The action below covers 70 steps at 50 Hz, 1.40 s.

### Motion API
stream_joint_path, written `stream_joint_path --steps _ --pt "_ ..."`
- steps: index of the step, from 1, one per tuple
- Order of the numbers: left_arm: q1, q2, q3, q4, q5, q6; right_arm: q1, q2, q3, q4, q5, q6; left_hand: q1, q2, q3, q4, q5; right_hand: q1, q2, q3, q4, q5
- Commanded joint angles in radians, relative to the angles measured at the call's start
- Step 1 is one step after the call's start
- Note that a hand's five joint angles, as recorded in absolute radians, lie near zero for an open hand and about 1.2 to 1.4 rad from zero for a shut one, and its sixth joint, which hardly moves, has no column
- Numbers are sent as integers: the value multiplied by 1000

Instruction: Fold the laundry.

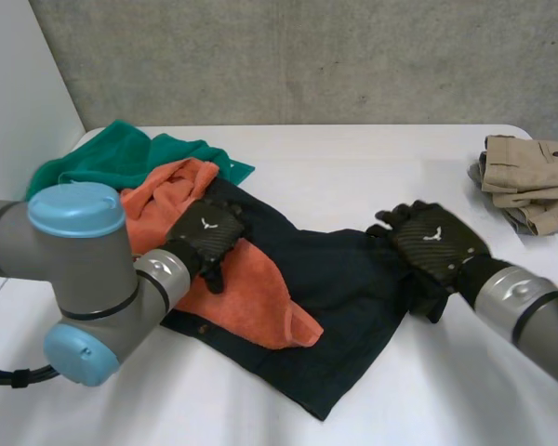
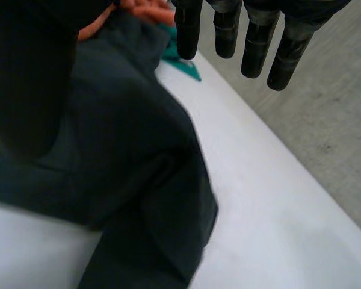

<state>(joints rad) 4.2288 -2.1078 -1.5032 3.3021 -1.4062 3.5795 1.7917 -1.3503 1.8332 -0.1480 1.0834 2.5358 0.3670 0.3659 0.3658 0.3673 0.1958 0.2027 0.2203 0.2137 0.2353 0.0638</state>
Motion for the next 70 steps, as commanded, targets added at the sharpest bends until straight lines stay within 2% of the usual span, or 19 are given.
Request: stream_joint_path --steps 1,3,5,7,9,10,13,18,27,30,31,33,34,36,50,58,64,68,70 --pt "-1 -96 53 68 0 4 48 105 -5 -85 105 -34 183 184 185 183 180 -28 -46 -39 -61 -64" --pt "-1 -104 60 83 -2 5 54 137 -3 -100 113 -43 298 299 299 298 295 -7 -24 -18 -39 -42" --pt "2 -107 67 114 -3 5 60 155 -3 -113 113 -51 679 680 680 678 675 90 73 79 58 55" --pt "3 -106 69 134 -7 5 64 177 -6 -133 113 -61 993 994 994 993 989 403 385 392 370 367" --pt "13 -97 74 162 -29 5 64 186 -11 -146 113 -66 1029 1030 1030 1029 1026 790 773 779 758 755" --pt "14 -93 75 174 -46 5 64 192 -15 -162 115 -68 1029 1030 1030 1029 1026 1190 1172 1179 1157 1154" --pt "19 -49 75 200 -121 7 60 194 -22 -183 122 -75 1029 1030 1030 1029 1026 1194 1176 1183 1161 1158" --pt "72 77 80 235 -197 9 54 192 -26 -183 161 -118 1029 1030 1030 1029 1026 1194 1176 1183 1161 1158" --pt "367 115 214 355 -304 38 57 183 -17 -182 181 -126 1029 1030 1030 1029 1026 1194 1176 1183 1161 1158" --pt "392 107 233 369 -335 67 64 181 -11 -182 182 -123 1029 1030 1030 1029 1026 1194 1176 1183 1161 1158" --pt "398 107 236 378 -339 71 66 180 -11 -180 181 -123 867 868 868 867 864 1194 1176 1183 1161 1158" --pt "387 104 221 386 -336 70 67 178 -8 -180 182 -123 494 495 496 494 491 1194 1176 1183 1161 1158" --pt "372 104 203 383 -335 71 67 178 -6 -180 182 -123 71 72 72 71 68 1194 1176 1183 1161 1158" --pt "343 107 175 381 -330 71 67 178 -3 -180 182 -123 -193 -191 -191 -193 -196 1194 1176 1183 1161 1158" --pt "65 192 -110 306 -194 68 54 158 -6 -180 187 -118 -162 -161 -161 -163 -166 1194 1176 1183 1161 1158" --pt "51 183 -199 116 -134 58 44 134 -29 -183 187 -118 -130 -129 -129 -130 -133 1194 1176 1183 1161 1158" --pt "91 128 -192 146 -137 56 31 132 -41 -177 188 -121 -130 -129 -129 -130 -133 1180 1162 1169 1147 1144" --pt "117 69 -160 191 -140 36 29 132 -38 -160 196 -112 -124 -123 -123 -124 -127 -28 -46 -39 -61 -64" --pt "125 40 -132 194 -140 18 29 132 -40 -151 204 -111 -104 -103 -103 -104 -107 -28 -46 -39 -61 -64"
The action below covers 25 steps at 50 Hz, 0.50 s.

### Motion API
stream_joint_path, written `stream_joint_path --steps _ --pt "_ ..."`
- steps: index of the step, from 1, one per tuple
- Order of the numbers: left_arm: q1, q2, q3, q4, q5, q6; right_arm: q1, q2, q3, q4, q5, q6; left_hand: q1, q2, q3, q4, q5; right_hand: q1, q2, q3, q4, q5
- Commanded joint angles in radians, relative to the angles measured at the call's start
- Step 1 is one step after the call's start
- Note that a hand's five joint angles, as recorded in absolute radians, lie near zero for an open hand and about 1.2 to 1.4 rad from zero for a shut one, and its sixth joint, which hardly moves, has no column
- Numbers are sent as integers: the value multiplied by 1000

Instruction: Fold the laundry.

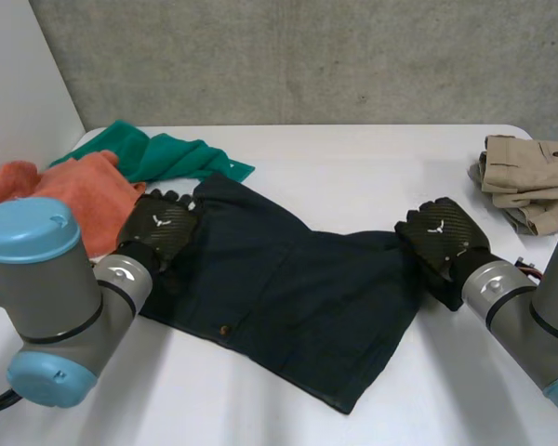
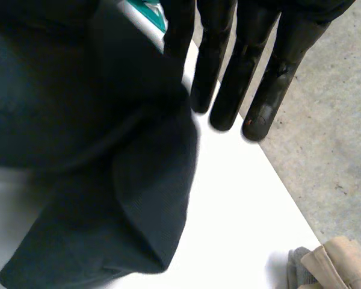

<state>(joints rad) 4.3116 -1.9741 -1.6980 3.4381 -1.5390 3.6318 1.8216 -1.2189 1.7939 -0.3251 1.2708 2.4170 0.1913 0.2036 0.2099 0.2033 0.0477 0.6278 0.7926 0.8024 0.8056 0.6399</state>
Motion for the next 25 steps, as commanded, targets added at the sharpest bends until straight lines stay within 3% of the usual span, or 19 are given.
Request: stream_joint_path --steps 1,12,16,17,19,25 --pt "42 -104 73 58 -9 -42 -1 1 1 32 21 10 87 74 68 75 56 -453 -618 -628 -631 -640" --pt "56 -227 173 26 -23 -90 -2 -30 12 78 30 7 183 171 165 171 152 -453 -618 -628 -631 -640" --pt "56 -258 202 26 -18 -84 -2 -30 15 78 30 8 505 493 487 493 474 -453 -618 -628 -631 -640" --pt "57 -268 221 24 -20 -85 -4 -30 15 80 30 8 914 901 895 902 883 -453 -618 -628 -631 -640" --pt "62 -269 234 26 -29 -85 -5 -28 16 80 30 8 1204 1191 1185 1192 1173 -453 -618 -628 -631 -640" --pt "86 -198 316 61 -104 -76 -10 -39 16 80 30 8 1205 1193 1186 1193 1174 -453 -618 -628 -631 -640"
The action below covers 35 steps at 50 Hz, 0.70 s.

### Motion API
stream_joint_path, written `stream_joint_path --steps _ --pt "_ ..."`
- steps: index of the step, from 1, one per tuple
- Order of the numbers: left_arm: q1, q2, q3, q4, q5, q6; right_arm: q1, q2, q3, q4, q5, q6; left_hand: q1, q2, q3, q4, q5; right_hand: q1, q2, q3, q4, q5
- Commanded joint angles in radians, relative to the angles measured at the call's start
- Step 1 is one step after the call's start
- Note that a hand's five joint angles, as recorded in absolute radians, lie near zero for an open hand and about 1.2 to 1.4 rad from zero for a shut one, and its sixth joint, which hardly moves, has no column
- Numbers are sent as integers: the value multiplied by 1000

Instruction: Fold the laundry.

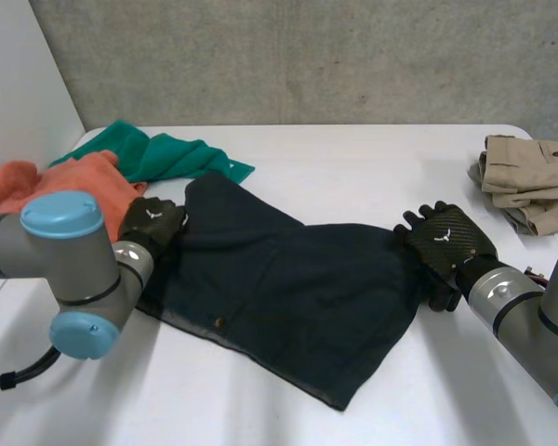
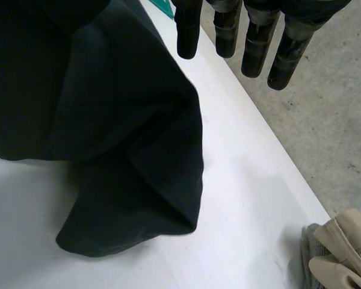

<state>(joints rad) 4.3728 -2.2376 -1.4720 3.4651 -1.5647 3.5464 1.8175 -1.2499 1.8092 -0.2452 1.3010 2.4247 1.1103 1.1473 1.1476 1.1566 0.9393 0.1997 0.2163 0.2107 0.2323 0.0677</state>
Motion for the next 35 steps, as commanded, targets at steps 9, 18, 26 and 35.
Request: stream_joint_path --steps 9,18,26,35 --pt "-9 240 232 218 -87 0 -20 -46 -2 1 1 2 286 249 249 240 282 -25 -42 -36 -58 -68" --pt "-237 271 243 289 126 -99 -65 -86 -16 0 20 102 286 249 249 240 282 -25 -42 -36 -58 -68" --pt "-403 141 216 273 304 -313 -147 -114 -28 -2 18 143 178 141 141 132 175 -25 -42 -36 -58 -68" --pt "-504 88 145 229 348 -383 -217 -112 -59 -2 15 146 -906 -943 -943 -952 -909 -25 -42 -36 -58 -68"
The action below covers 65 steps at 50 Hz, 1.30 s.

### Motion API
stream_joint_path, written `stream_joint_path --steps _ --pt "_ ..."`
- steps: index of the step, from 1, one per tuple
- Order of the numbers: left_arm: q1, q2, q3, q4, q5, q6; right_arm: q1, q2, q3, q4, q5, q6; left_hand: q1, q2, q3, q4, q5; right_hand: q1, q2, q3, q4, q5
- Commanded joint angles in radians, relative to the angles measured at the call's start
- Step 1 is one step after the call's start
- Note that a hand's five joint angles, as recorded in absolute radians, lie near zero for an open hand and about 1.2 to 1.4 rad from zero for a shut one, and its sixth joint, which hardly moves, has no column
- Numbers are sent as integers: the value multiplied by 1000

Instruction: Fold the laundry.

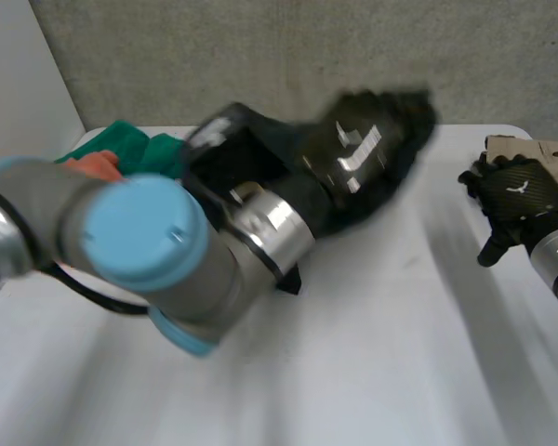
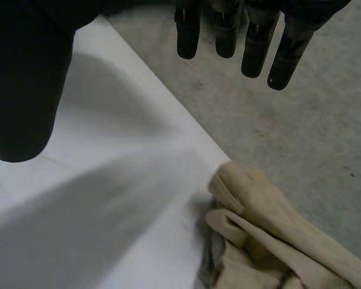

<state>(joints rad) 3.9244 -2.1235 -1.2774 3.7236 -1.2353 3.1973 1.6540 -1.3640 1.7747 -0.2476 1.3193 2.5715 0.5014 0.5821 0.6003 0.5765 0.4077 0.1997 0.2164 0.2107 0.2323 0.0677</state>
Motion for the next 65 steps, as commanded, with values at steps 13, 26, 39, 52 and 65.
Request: stream_joint_path --steps 13,26,39,52,65 --pt "79 233 -197 -106 -94 87 -56 0 -69 45 -26 3 -276 -357 -375 -351 -357 -25 -42 -36 -58 -68" --pt "268 278 -329 -234 -346 167 95 -7 -236 412 -201 16 -279 -360 -378 -354 -360 -24 -40 -35 -56 -66" --pt "417 142 -290 -225 -277 162 403 258 -619 438 -11 374 -262 -342 -360 -337 -342 -15 -32 -26 -48 -57" --pt "486 -26 -215 -238 -156 154 573 644 -1127 444 227 429 -244 -325 -343 -319 -325 44 27 33 11 1" --pt "523 37 -277 -231 -148 150 595 821 -1304 502 256 365 -264 -345 -363 -339 -345 1197 1180 1186 1164 1154"
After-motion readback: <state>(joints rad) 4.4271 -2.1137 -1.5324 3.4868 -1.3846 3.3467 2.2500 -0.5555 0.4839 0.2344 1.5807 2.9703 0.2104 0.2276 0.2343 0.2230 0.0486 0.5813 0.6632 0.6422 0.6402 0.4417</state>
